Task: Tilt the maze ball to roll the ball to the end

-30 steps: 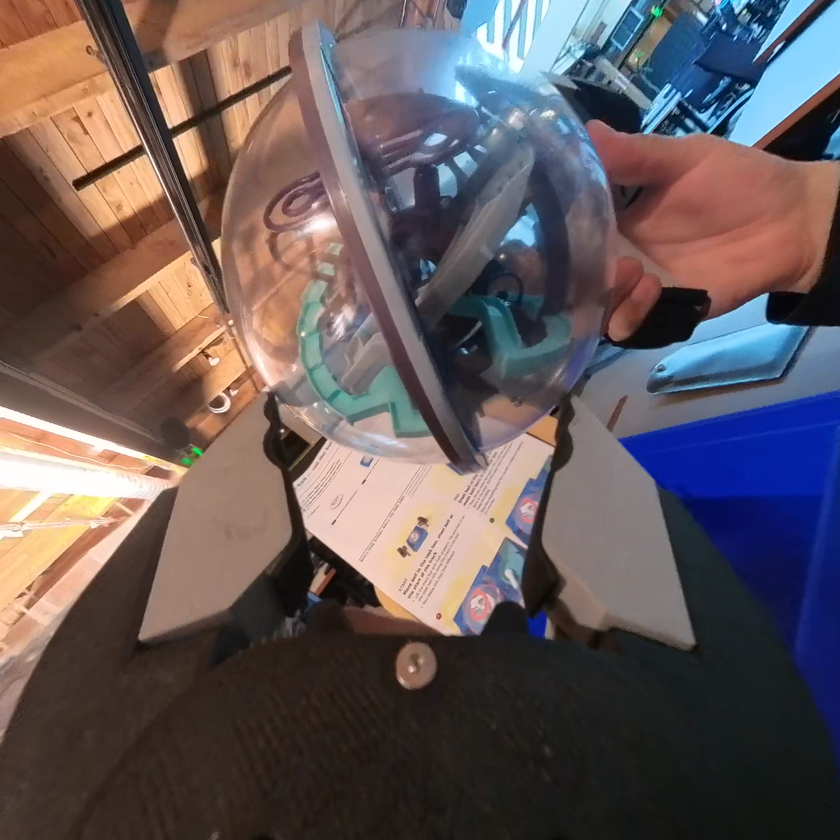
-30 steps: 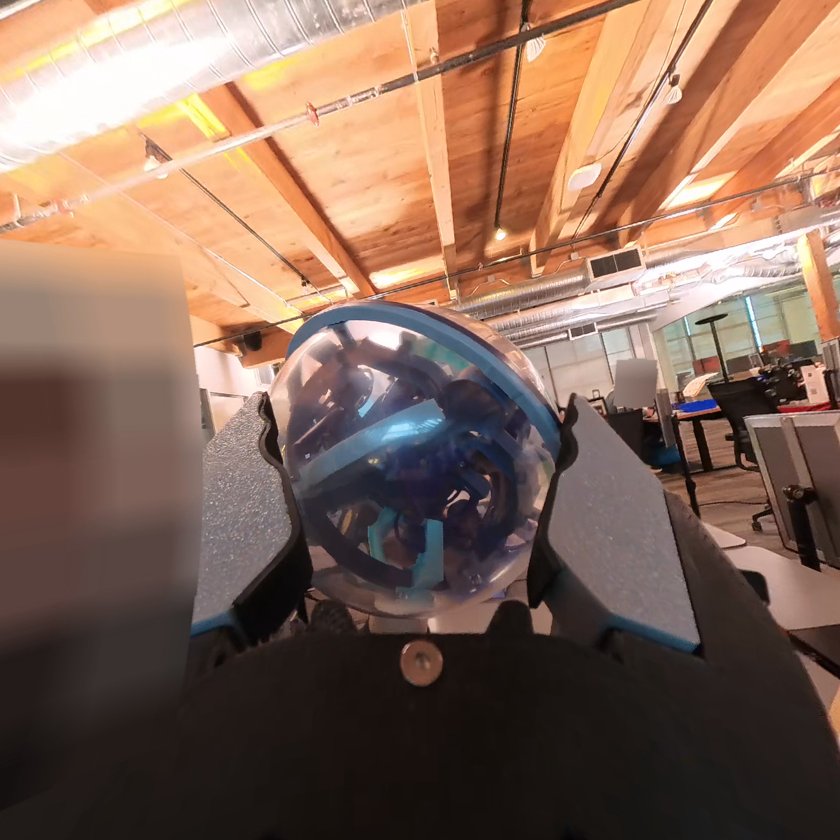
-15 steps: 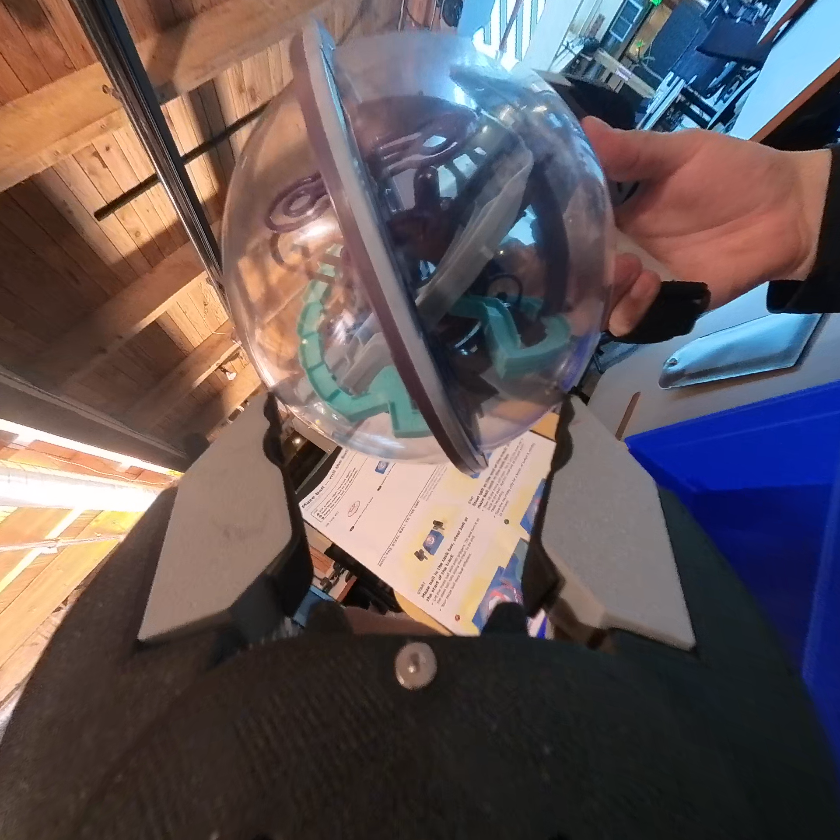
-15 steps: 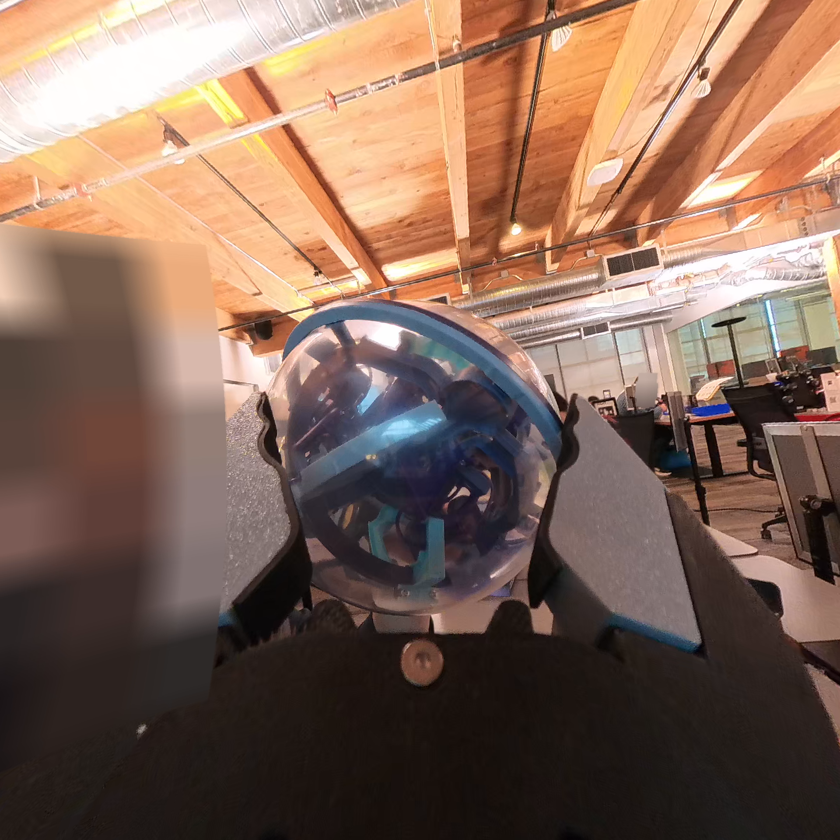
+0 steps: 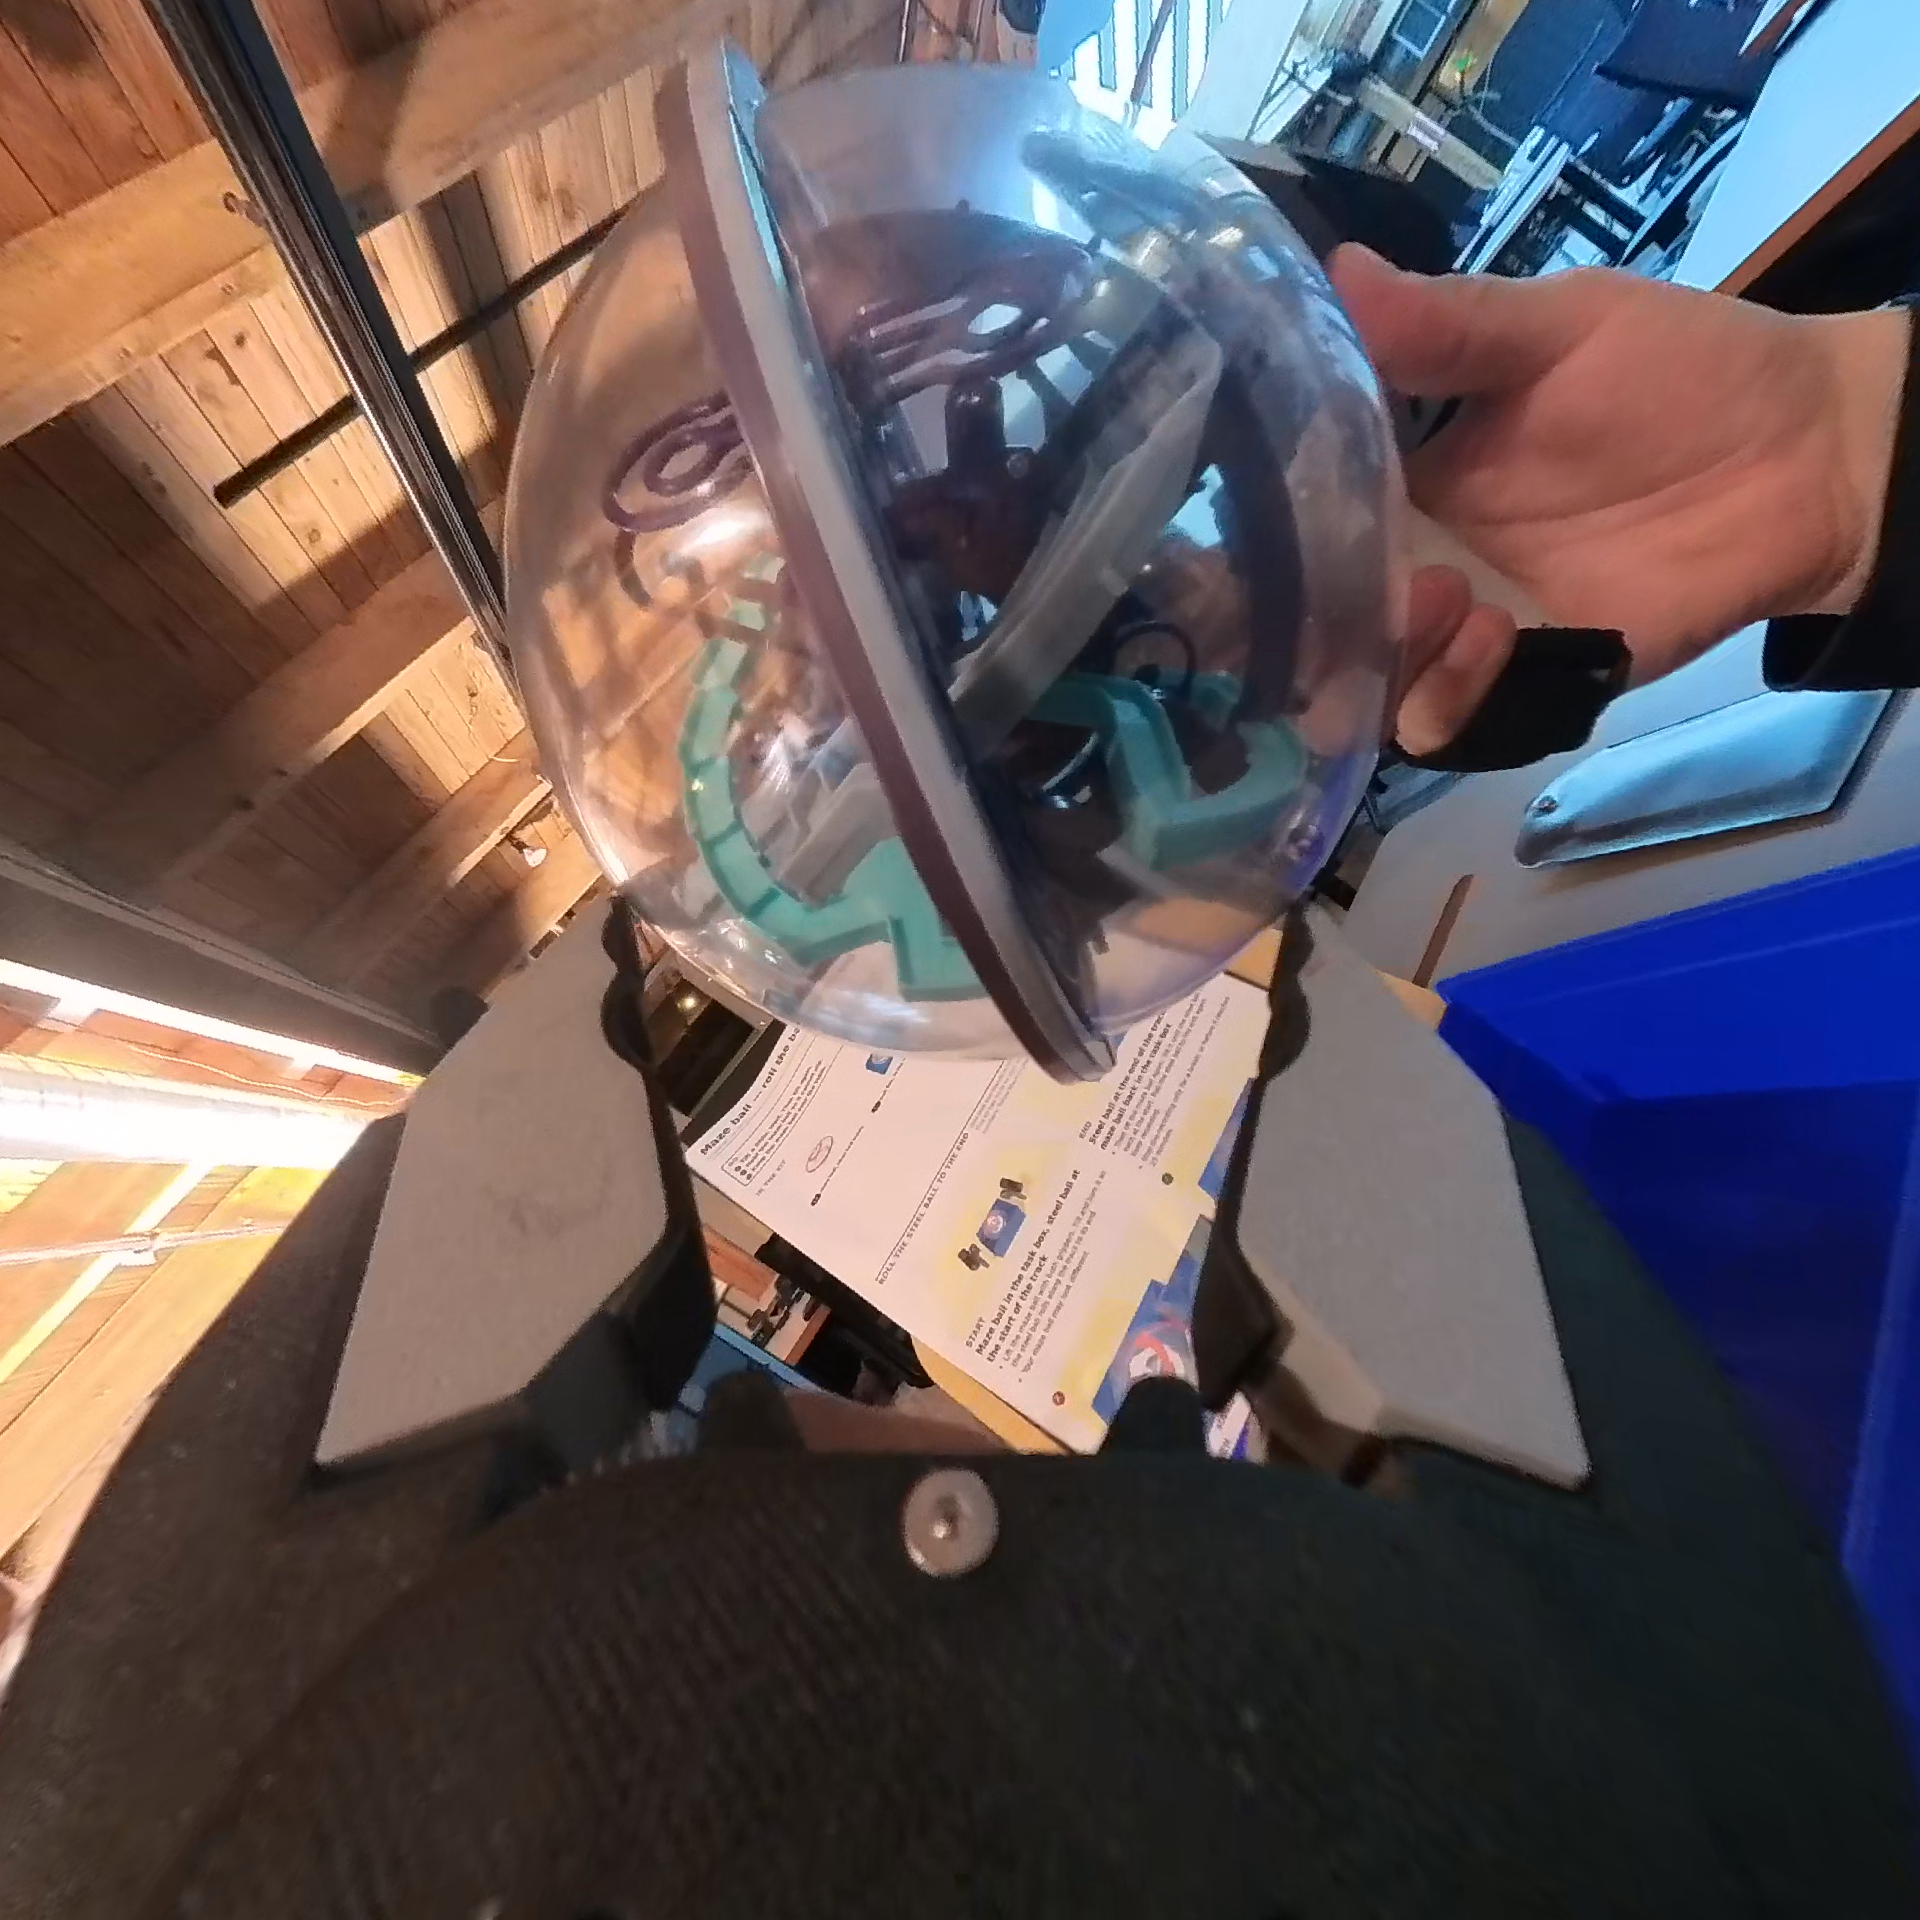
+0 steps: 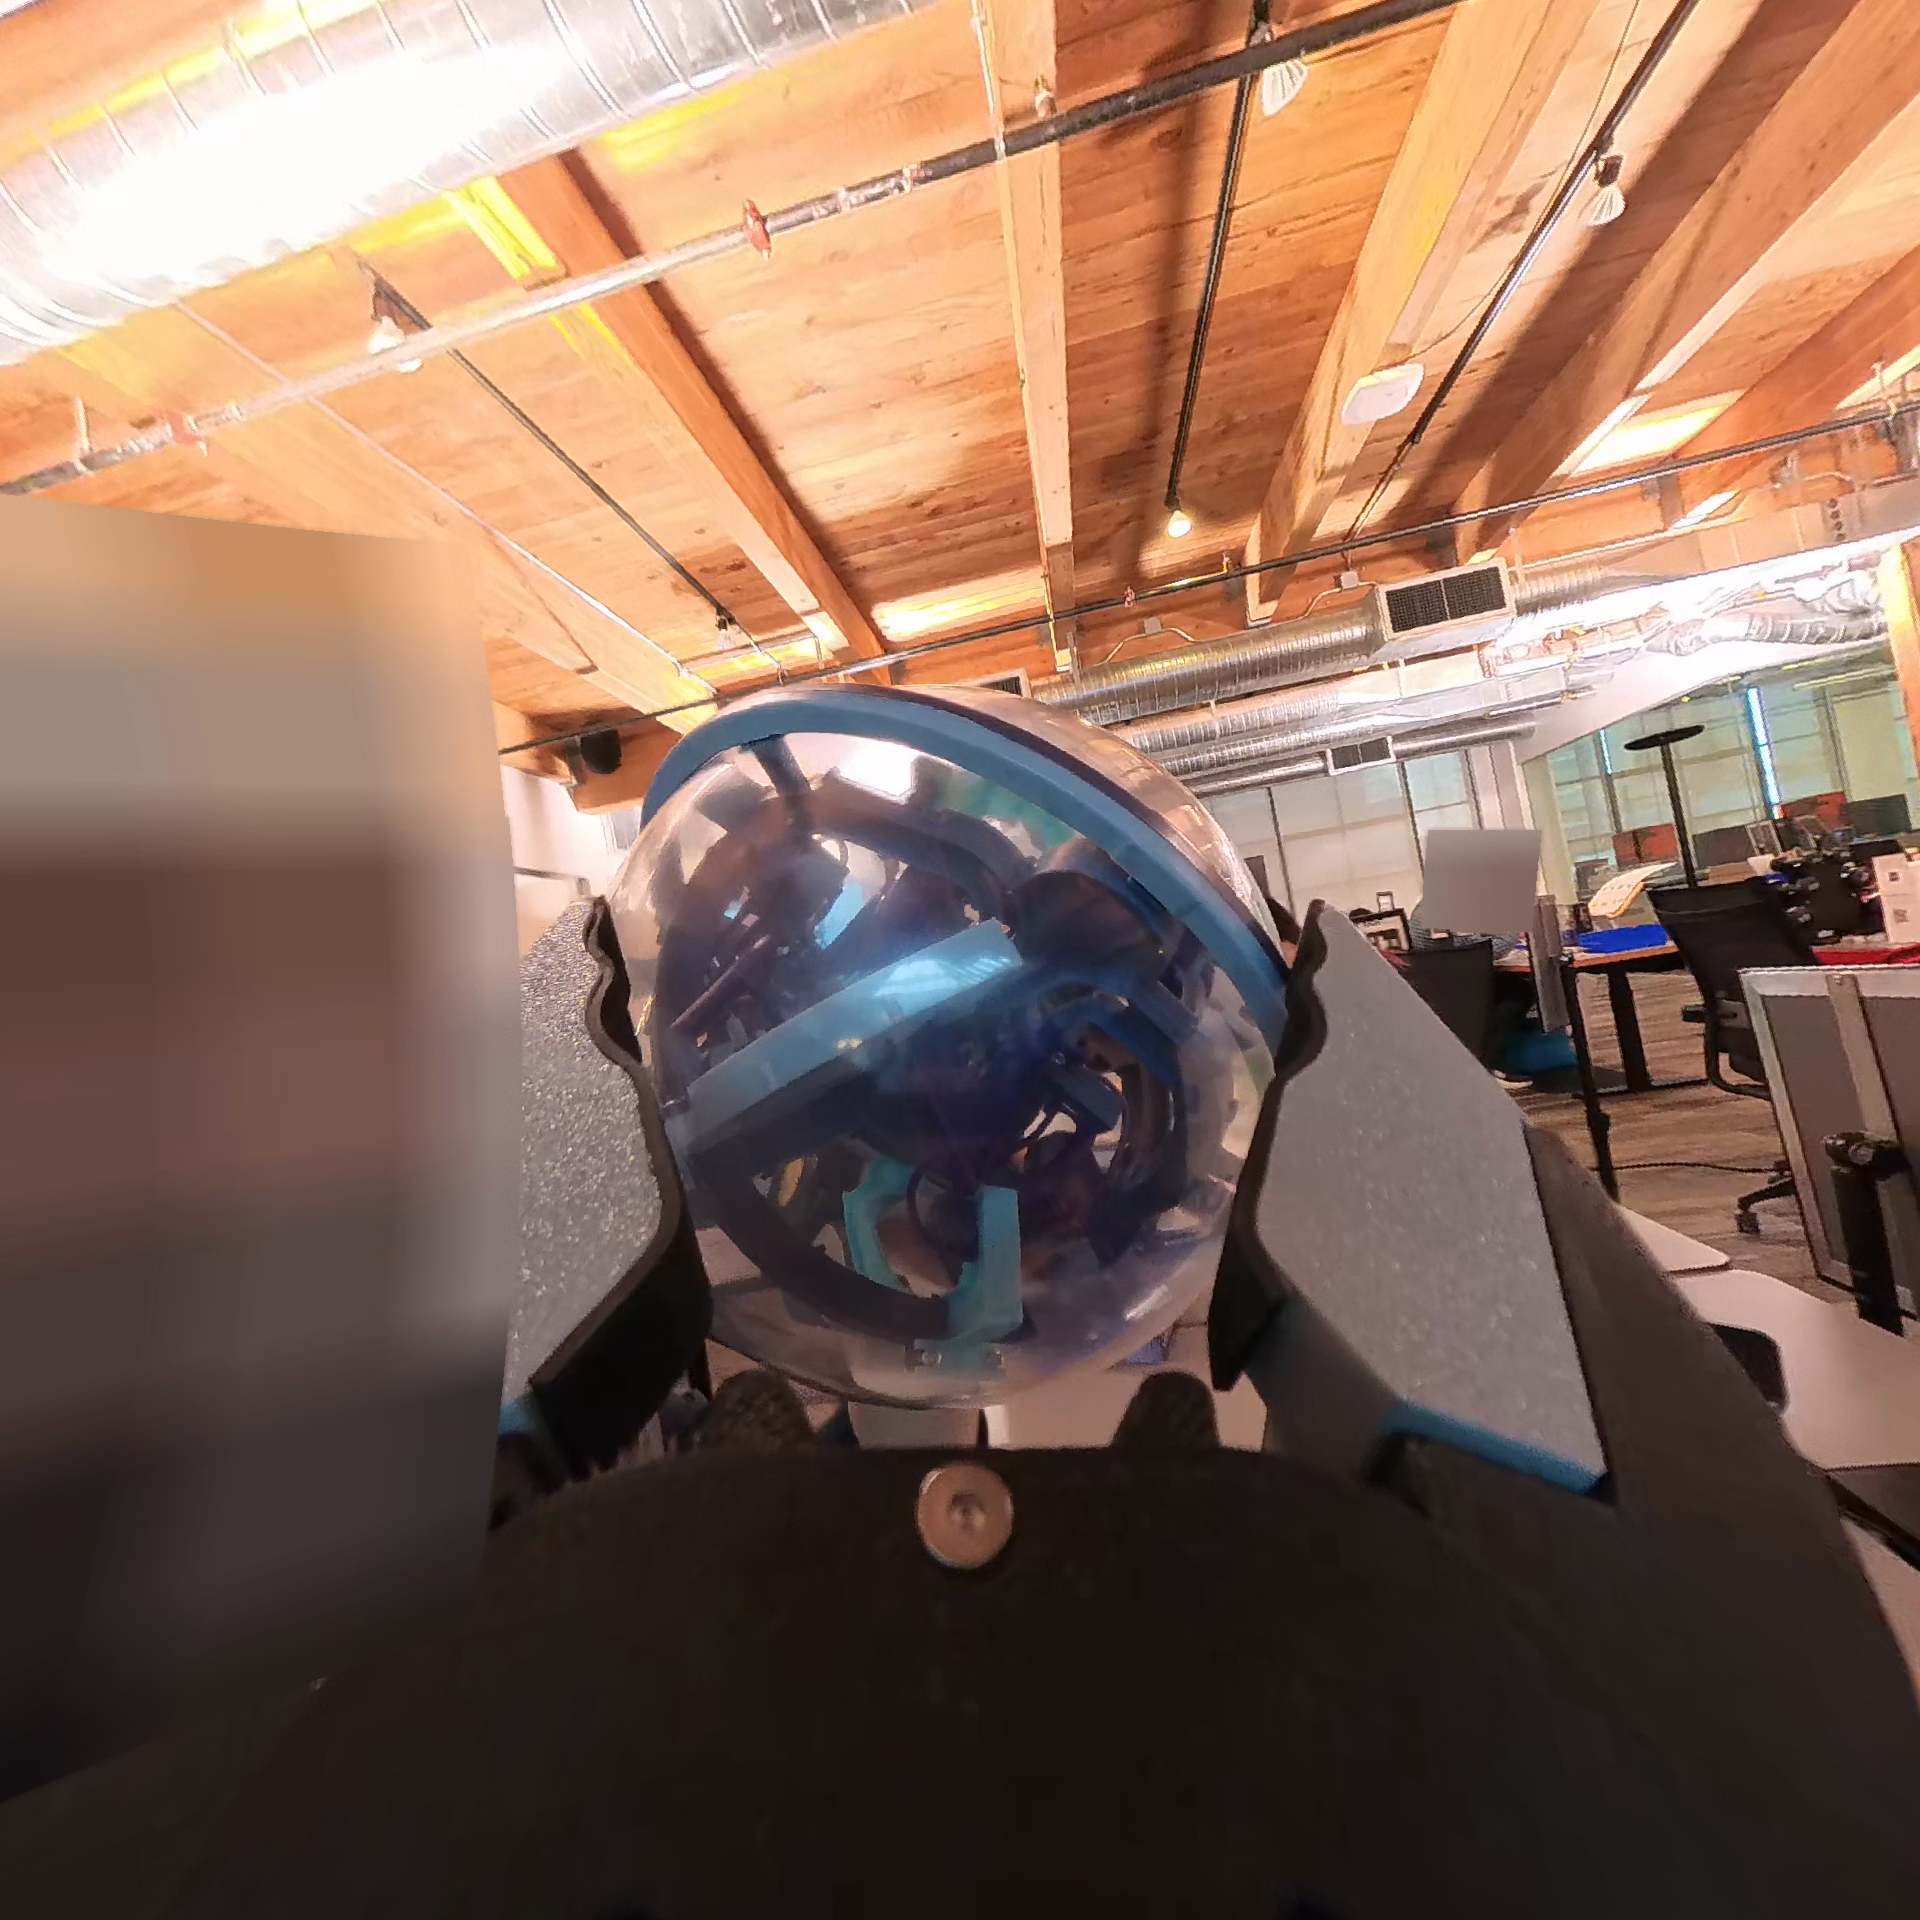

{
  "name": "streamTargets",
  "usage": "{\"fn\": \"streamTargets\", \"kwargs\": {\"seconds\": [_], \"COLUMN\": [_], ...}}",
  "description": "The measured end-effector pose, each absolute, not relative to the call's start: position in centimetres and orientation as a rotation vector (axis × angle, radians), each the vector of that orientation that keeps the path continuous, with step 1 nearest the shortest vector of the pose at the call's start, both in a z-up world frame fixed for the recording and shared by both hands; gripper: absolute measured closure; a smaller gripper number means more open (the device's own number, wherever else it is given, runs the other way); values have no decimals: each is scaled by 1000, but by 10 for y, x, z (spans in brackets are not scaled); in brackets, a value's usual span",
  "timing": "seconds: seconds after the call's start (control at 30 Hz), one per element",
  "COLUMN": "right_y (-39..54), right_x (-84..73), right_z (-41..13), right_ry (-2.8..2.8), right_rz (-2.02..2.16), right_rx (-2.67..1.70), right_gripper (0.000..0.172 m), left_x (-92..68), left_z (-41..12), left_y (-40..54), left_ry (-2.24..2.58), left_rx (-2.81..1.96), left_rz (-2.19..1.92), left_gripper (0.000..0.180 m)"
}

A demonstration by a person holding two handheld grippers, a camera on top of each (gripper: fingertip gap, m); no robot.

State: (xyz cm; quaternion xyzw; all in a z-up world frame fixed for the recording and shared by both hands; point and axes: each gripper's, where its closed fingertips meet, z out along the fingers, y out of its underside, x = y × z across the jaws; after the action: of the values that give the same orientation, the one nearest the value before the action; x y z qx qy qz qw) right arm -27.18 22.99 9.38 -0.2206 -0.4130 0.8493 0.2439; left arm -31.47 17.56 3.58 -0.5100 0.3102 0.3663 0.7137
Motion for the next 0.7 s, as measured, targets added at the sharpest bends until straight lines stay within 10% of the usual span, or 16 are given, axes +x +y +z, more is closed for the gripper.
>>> {"fn": "streamTargets", "kwargs": {"seconds": [0.03, 0.7], "right_y": [230, 234], "right_x": [-272, -279], "right_z": [94, 94], "right_ry": [-1123, -1087], "right_rz": [2328, 2311], "right_rx": [-606, -630], "right_gripper": [49, 46], "left_x": [-314, -320], "left_z": [37, 33], "left_y": [175, 181], "left_ry": [687, 679], "left_rx": [-1127, -1133], "left_rz": [807, 822], "left_gripper": [62, 62]}}
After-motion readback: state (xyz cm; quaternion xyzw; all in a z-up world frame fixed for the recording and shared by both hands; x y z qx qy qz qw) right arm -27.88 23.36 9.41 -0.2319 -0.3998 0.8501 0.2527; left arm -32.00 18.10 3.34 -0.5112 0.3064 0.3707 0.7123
